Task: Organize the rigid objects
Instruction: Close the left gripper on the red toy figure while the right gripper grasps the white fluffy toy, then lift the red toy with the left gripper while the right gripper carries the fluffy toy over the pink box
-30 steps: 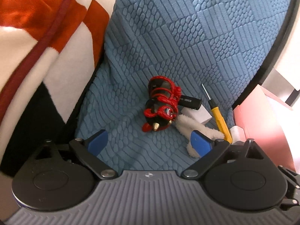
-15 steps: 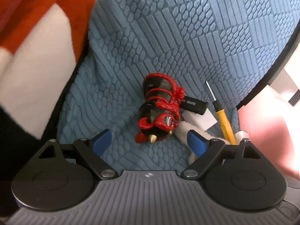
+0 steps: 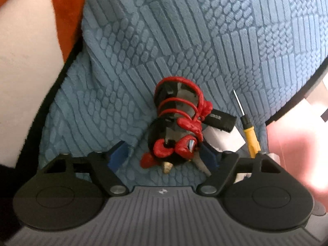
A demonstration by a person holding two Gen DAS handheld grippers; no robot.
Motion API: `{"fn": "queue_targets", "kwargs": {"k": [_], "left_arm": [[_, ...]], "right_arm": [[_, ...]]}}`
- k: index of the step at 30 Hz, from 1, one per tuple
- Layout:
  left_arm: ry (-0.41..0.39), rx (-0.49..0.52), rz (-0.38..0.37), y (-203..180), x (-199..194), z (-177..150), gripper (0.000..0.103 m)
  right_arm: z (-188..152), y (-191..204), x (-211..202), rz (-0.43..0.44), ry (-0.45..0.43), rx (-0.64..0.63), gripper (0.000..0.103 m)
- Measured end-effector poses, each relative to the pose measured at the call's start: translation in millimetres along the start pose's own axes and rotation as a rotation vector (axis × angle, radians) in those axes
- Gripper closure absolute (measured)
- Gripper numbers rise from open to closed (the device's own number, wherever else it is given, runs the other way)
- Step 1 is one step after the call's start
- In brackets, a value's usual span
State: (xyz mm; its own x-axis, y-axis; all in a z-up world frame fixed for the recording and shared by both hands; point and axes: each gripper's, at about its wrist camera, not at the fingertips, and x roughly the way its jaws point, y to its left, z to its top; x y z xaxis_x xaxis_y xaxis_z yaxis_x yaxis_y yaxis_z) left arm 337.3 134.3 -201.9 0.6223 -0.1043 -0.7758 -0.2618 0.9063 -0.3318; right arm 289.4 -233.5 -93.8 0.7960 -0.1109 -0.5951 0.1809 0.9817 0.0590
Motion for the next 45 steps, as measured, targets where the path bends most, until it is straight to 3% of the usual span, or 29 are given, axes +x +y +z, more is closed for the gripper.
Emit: {"fn": "queue_targets", "kwargs": {"k": [3, 7, 13, 22, 23, 25, 45], "left_arm": [[0.012, 0.035, -0.011, -3.3, 0.1, -2.0, 0.035], [-0.011, 0.028, -0.018, -2.6, -6.5, -3.3, 0.043], [-0.013, -0.025, -0.027, 7.1, -21.9, -8.4, 0.043], [-0.082, -0.062, -0.054, 2.4, -71.5, -31.2, 0.044], [-0.088, -0.075, -0.056, 1.5, -78.3, -34.7, 0.051], [-0.084, -0.103, -0.073, 1.1, -88.2, -41.1, 0.051], [-0.071, -0.05, -0.026, -25.0, -149.7, -98.5, 0.055]], "right_arm": [[-1.7, -0.1, 2.3, -0.032, 0.006, -0.009, 0.063], [-2.8, -3.5, -0.2, -0.041, 0.006, -0.01, 0.067], [-7.7, -7.2, -13.7, -0.06, -0.005, 0.002, 0.067], [-20.2, -13.1, -41.5, -0.051, -0.02, -0.015, 0.067], [-21.4, -12.9, -44.0, -0.043, -0.015, -0.018, 0.067], [-23.6, -11.9, -50.8, -0.03, -0.008, -0.013, 0.067], [-66.4, 2.8, -108.7, -0.025, 0.027, -0.096, 0.067]]}}
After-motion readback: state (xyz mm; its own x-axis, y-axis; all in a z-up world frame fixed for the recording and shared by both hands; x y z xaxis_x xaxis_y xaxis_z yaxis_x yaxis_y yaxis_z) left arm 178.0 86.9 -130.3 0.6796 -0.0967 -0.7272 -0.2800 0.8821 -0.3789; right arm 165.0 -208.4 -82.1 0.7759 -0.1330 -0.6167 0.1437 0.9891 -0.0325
